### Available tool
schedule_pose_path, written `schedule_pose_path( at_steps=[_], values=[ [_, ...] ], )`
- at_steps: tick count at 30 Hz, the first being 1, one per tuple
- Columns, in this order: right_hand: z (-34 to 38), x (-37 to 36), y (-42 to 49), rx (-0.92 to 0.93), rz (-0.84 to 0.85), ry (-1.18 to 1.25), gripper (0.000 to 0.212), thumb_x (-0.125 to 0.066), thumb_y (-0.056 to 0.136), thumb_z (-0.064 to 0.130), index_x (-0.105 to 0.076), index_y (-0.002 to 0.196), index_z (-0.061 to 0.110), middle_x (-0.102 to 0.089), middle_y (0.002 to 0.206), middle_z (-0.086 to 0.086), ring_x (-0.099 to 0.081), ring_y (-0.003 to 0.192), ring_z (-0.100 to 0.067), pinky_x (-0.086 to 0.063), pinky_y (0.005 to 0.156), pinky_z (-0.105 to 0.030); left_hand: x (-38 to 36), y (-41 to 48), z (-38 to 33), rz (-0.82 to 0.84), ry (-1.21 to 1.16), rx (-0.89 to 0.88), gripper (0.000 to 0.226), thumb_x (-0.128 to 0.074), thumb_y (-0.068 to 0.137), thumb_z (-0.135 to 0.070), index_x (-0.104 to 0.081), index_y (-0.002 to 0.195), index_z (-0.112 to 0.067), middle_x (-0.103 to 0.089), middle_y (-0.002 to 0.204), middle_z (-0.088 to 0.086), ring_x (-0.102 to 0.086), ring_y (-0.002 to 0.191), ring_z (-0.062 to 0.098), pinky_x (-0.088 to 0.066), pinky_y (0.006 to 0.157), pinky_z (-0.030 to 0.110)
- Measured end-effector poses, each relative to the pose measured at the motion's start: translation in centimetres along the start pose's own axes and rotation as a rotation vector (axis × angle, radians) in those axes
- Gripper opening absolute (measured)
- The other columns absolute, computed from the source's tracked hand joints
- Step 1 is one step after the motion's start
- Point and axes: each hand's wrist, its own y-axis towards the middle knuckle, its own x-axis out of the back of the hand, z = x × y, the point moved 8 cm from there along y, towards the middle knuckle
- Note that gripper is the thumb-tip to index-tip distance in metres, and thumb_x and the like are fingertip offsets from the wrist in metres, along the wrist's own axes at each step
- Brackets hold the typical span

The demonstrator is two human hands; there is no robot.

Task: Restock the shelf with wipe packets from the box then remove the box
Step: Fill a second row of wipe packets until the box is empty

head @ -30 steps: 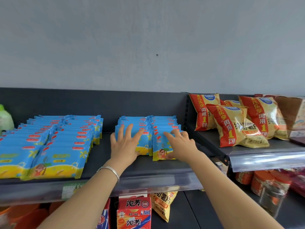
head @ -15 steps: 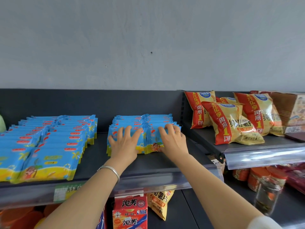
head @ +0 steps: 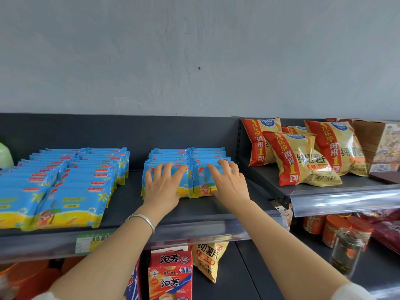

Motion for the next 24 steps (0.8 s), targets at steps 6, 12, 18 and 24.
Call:
schedule_pose_path(
  at_steps=[6, 12, 18, 24],
  values=[
    [0.7, 1.1, -0.5, 0.033, -0.041, 0.014, 0.058, -0.062, 0.089, 0.031, -0.034, 0.139, 0.025, -0.031, 0.145, -0.009, -0.027, 0.136, -0.035, -0.040, 0.099, -0.043, 1.1, -0.6, -0.1, -0.032, -0.003, -0.005, 0.064, -0.059, 0.088, -0.034, -0.027, 0.143, -0.034, -0.029, 0.145, 0.002, -0.024, 0.136, 0.025, -0.020, 0.109, 0.043],
    [4.9, 2.7, -1.0, 0.157, -0.169, 0.150, 0.044, -0.076, 0.072, 0.020, -0.064, 0.114, 0.015, -0.061, 0.113, -0.010, -0.058, 0.103, -0.036, -0.051, 0.072, -0.044, 3.9, -2.7, 0.9, -0.101, -0.034, -0.015, 0.044, -0.057, 0.090, -0.033, -0.049, 0.133, -0.027, -0.050, 0.130, -0.003, -0.041, 0.125, 0.021, -0.032, 0.100, 0.038],
    [13.1, 3.9, -1.7, 0.324, -0.231, 0.341, 0.041, -0.081, 0.070, 0.024, -0.066, 0.107, 0.014, -0.064, 0.103, -0.008, -0.062, 0.090, -0.032, -0.053, 0.064, -0.040, 6.7, -6.6, 6.2, -0.133, 0.016, 0.091, 0.043, -0.057, 0.090, -0.031, -0.050, 0.132, -0.026, -0.052, 0.129, -0.006, -0.044, 0.123, 0.019, -0.032, 0.100, 0.037],
    [20.0, 3.8, -1.7, 0.376, -0.081, 0.541, 0.050, -0.057, 0.092, 0.035, -0.044, 0.137, 0.015, -0.045, 0.133, -0.006, -0.043, 0.121, -0.028, -0.044, 0.096, -0.039, 8.2, -9.5, 13.4, -0.104, 0.041, 0.267, 0.047, -0.053, 0.090, -0.038, -0.042, 0.135, -0.032, -0.047, 0.133, -0.008, -0.038, 0.128, 0.017, -0.028, 0.103, 0.037]
  ],
)
